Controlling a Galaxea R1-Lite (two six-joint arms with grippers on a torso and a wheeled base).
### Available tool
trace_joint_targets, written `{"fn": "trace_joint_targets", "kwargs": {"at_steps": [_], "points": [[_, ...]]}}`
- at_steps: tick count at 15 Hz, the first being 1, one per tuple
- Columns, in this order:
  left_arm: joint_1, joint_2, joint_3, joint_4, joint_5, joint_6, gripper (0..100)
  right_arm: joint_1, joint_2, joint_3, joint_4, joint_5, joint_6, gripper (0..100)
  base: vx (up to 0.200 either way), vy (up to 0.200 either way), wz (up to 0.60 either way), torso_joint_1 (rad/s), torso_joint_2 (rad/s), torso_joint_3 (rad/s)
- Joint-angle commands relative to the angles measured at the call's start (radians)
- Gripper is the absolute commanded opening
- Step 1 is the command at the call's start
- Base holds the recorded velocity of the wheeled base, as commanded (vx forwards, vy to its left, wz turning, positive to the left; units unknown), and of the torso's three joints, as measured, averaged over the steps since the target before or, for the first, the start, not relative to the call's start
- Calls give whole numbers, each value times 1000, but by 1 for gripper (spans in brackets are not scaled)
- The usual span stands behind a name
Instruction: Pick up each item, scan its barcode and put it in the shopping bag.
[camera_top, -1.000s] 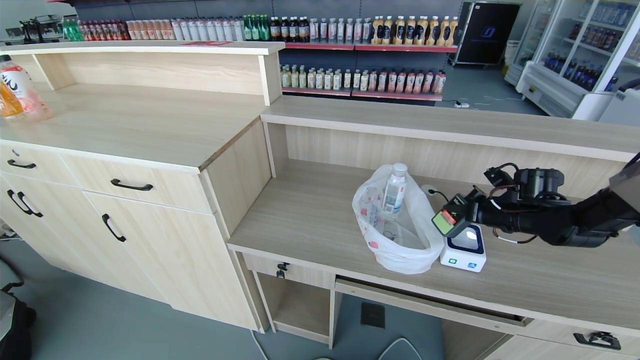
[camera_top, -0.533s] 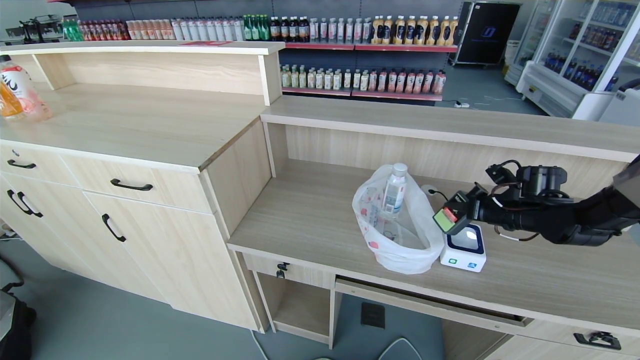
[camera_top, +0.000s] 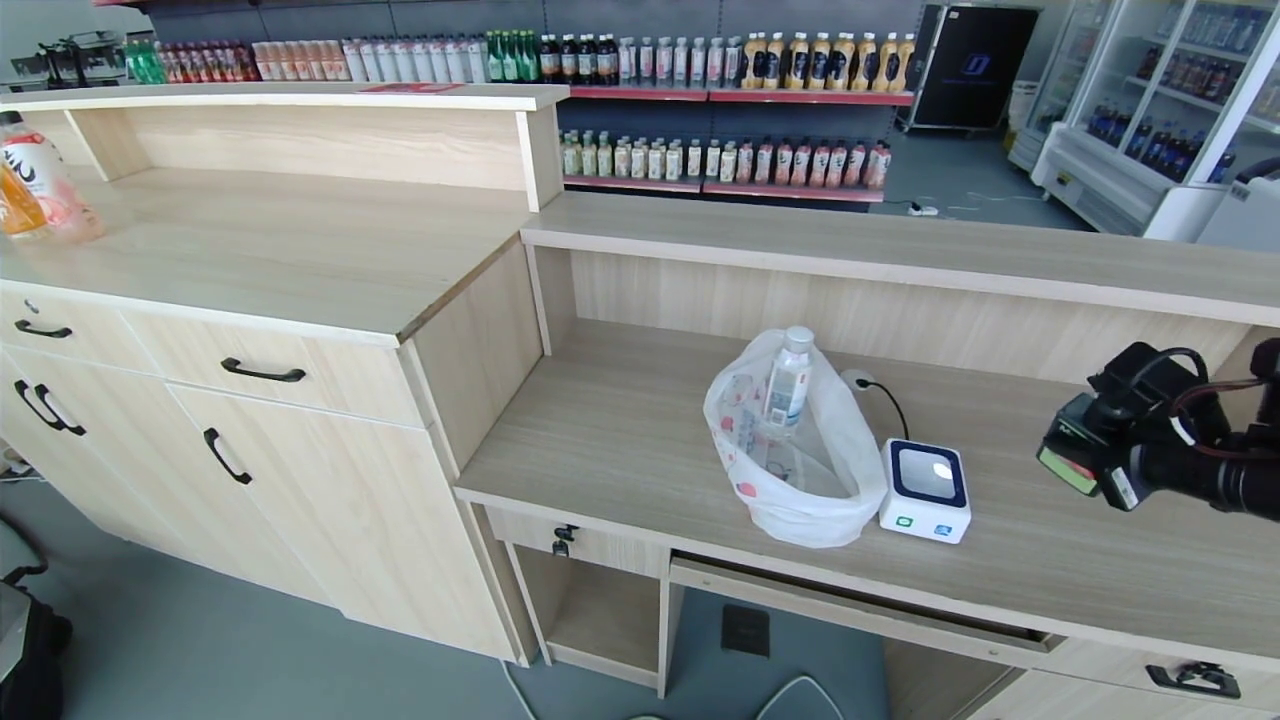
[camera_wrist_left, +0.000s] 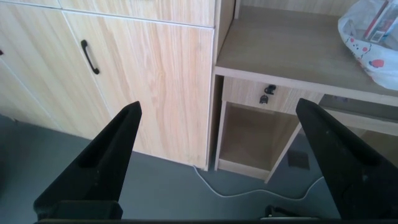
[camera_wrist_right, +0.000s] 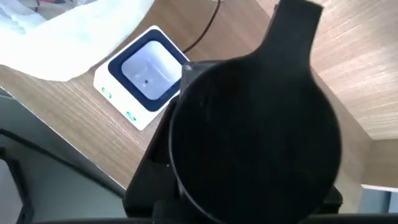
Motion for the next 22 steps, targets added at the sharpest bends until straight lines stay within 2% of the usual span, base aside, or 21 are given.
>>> {"fn": "trace_joint_targets", "kwargs": {"at_steps": [1, 4, 6, 12, 18, 22], "points": [[1, 2, 0, 0, 0, 0, 100, 31, -103, 33, -63, 3, -7, 0, 0, 0, 600, -2, 2, -2], [1, 2, 0, 0, 0, 0, 100, 170, -64, -2, -138, -5, 10, 0, 0, 0, 600, 4, 1, -1], [1, 2, 0, 0, 0, 0, 100, 238, 11, -43, -141, -3, 77, 0, 0, 0, 0, 0, 0, 0], [1, 2, 0, 0, 2, 0, 100, 265, 244, -116, -135, -3, 269, 0, 0, 0, 0, 0, 0, 0], [1, 2, 0, 0, 2, 0, 100, 278, 359, -129, -142, -5, 272, 0, 0, 0, 0, 0, 0, 0], [1, 2, 0, 0, 0, 0, 100, 295, 417, -142, -210, -6, 291, 0, 0, 0, 0, 0, 0, 0]]}}
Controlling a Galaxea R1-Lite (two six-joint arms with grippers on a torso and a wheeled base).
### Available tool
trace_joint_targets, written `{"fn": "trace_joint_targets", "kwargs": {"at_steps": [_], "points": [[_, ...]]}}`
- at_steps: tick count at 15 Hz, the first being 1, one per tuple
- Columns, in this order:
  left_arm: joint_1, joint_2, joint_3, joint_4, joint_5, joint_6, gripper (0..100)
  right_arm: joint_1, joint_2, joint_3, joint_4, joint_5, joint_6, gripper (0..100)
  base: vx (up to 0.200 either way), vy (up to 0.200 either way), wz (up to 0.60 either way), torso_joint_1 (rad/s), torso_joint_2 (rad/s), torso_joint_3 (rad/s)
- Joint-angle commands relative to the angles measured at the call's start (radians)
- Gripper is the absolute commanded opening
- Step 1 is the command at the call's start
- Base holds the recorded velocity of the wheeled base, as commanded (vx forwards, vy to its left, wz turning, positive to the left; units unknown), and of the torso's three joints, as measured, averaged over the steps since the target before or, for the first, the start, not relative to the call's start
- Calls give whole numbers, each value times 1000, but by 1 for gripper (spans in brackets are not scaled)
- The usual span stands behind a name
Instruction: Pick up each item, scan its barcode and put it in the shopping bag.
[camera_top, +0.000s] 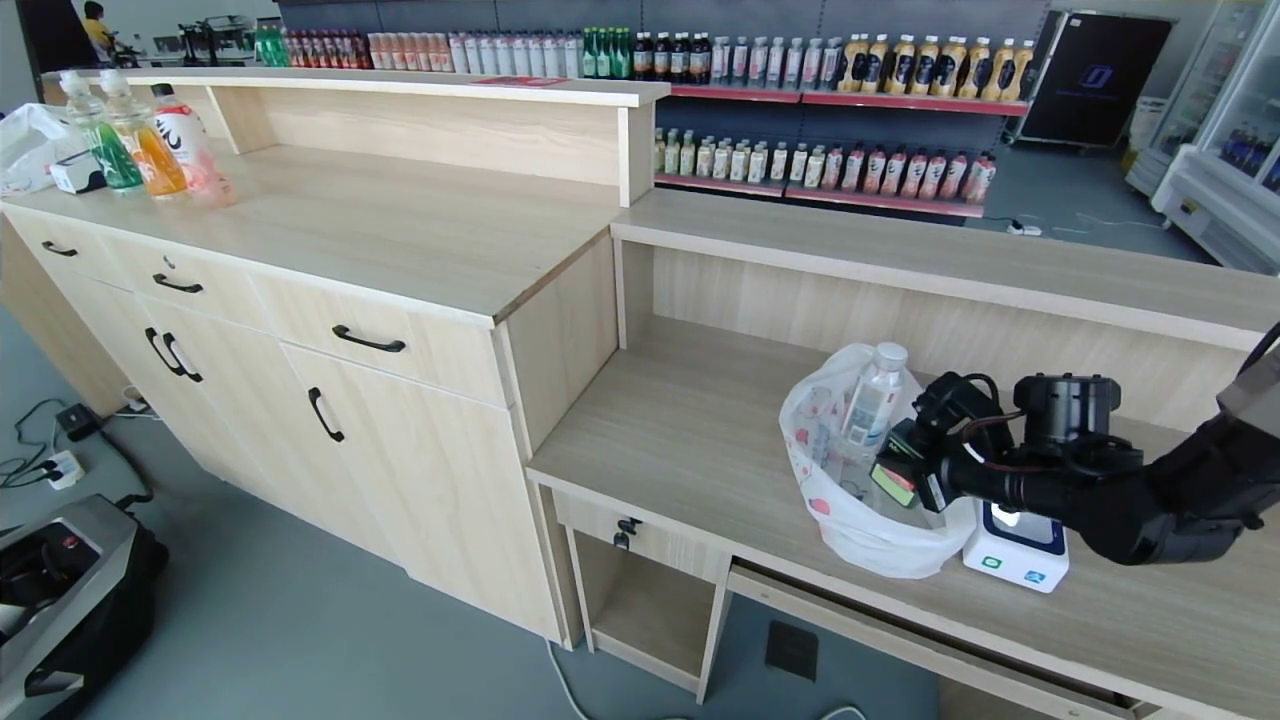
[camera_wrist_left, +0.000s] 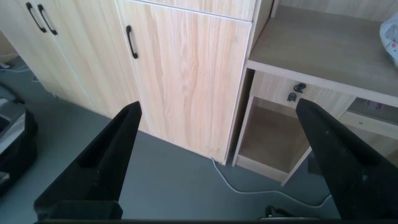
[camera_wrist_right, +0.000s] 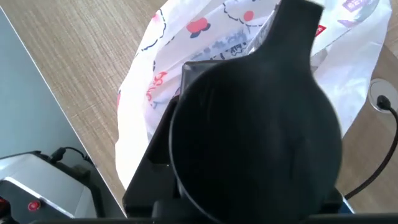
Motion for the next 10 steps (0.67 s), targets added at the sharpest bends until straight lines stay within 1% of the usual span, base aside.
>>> {"fn": "trace_joint_targets", "kwargs": {"at_steps": [1, 10], "points": [[0, 2, 0, 0, 2, 0, 100, 10, 46, -2, -22, 1, 19, 0, 0, 0, 0, 0, 0, 0], [0, 2, 0, 0, 0, 0, 100, 25, 141, -73, -34, 0, 23, 0, 0, 0, 0, 0, 0, 0]]}}
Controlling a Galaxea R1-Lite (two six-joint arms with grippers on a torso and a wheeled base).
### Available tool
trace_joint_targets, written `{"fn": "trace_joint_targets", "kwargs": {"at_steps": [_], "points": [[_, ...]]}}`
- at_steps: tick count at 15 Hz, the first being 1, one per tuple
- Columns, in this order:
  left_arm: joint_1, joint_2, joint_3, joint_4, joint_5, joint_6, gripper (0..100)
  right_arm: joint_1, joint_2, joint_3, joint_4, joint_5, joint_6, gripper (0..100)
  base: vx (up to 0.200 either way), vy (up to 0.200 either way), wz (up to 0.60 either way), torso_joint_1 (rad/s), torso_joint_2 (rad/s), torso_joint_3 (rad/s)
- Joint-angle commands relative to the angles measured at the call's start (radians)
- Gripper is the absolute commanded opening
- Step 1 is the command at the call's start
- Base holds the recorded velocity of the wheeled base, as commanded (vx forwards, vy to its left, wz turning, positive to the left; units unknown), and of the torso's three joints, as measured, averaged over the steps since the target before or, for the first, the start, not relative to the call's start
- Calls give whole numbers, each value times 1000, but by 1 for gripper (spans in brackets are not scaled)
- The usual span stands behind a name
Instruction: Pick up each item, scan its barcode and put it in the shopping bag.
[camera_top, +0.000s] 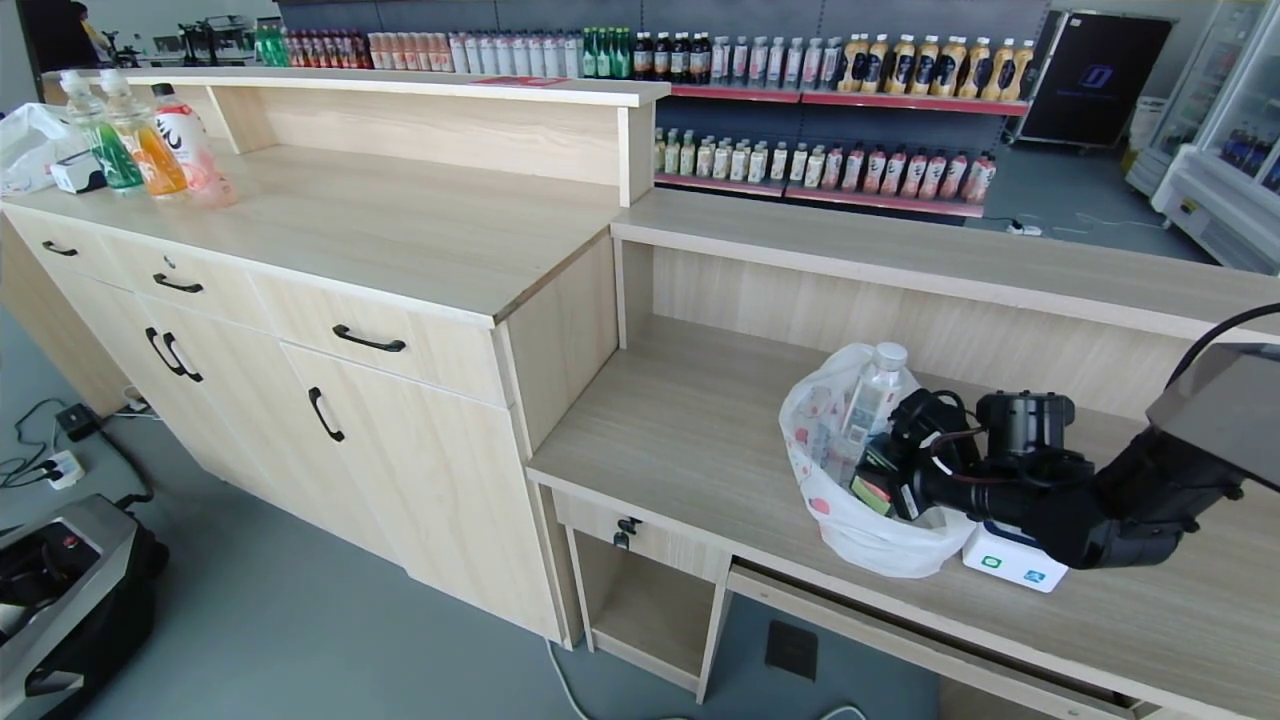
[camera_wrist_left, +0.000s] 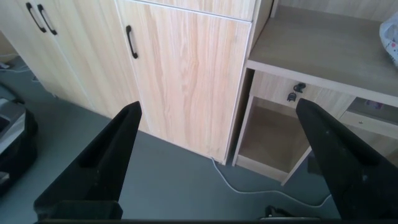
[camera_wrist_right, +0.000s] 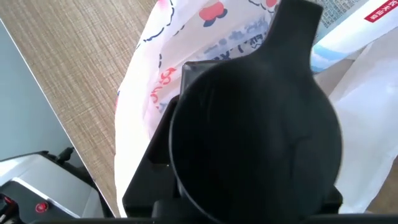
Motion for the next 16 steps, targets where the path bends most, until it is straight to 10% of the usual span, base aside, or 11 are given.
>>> {"fn": "trace_joint_targets", "kwargs": {"at_steps": [1, 16], "points": [[0, 2, 0, 0, 0, 0, 100, 8, 24, -18, 0, 0, 1, 0, 0, 0, 0, 0, 0, 0], [0, 2, 0, 0, 0, 0, 100, -5, 72, -26, -8, 0, 39, 0, 0, 0, 0, 0, 0, 0]]}}
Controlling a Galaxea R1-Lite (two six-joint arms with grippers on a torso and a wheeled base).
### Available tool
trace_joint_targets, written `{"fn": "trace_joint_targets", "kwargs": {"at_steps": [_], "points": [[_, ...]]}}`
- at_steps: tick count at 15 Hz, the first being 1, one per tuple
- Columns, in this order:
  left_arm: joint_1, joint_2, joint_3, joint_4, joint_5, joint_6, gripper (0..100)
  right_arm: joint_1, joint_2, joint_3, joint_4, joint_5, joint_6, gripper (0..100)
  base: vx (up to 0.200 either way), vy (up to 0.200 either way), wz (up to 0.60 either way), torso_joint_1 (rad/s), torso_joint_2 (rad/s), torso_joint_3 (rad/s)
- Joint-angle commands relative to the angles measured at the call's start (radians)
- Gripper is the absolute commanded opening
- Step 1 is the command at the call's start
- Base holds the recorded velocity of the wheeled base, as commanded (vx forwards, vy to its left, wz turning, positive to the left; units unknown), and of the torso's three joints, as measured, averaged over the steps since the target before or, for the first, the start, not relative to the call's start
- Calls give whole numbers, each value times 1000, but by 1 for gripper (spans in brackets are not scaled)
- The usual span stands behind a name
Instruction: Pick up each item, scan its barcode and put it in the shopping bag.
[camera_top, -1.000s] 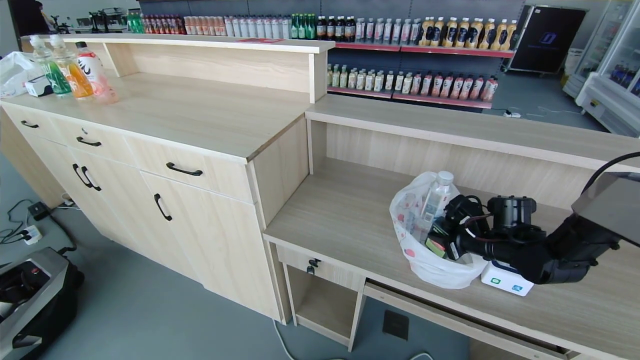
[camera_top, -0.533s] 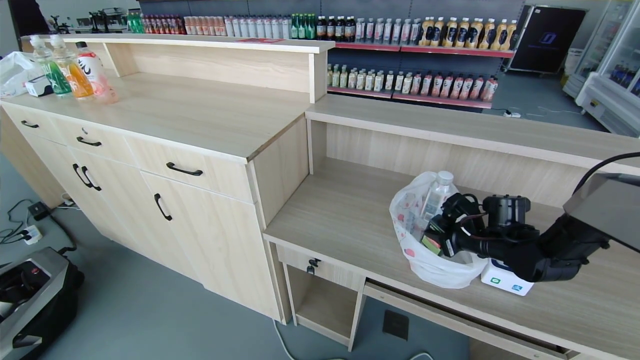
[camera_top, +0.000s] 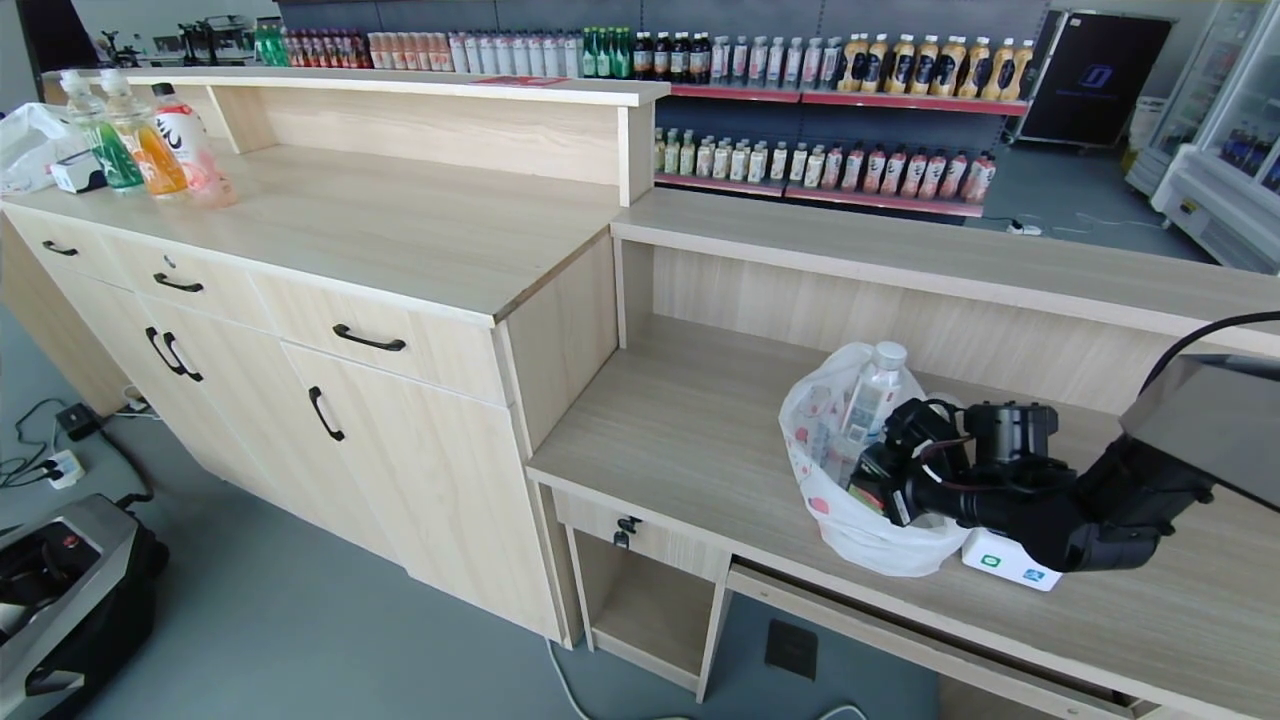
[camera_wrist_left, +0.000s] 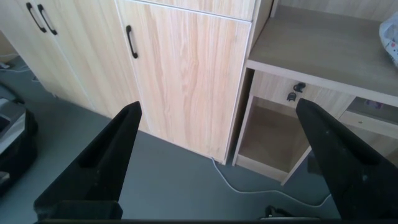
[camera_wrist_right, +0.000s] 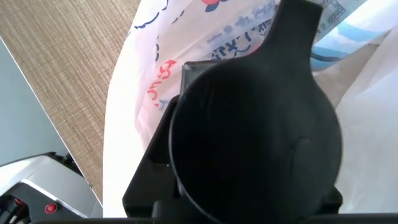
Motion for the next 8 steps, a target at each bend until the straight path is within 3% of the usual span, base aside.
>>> {"fn": "trace_joint_targets", "kwargs": {"at_steps": [1, 7, 8], "points": [[1, 2, 0, 0, 0, 0, 100, -7, 12, 9, 0, 0, -1, 0, 0, 0, 0, 0, 0, 0], [1, 2, 0, 0, 0, 0, 100, -19, 17, 18, -2, 0, -1, 0, 0, 0, 0, 0, 0, 0], [1, 2, 0, 0, 2, 0, 100, -21, 17, 18, -2, 0, -1, 100, 0, 0, 0, 0, 0, 0]]}}
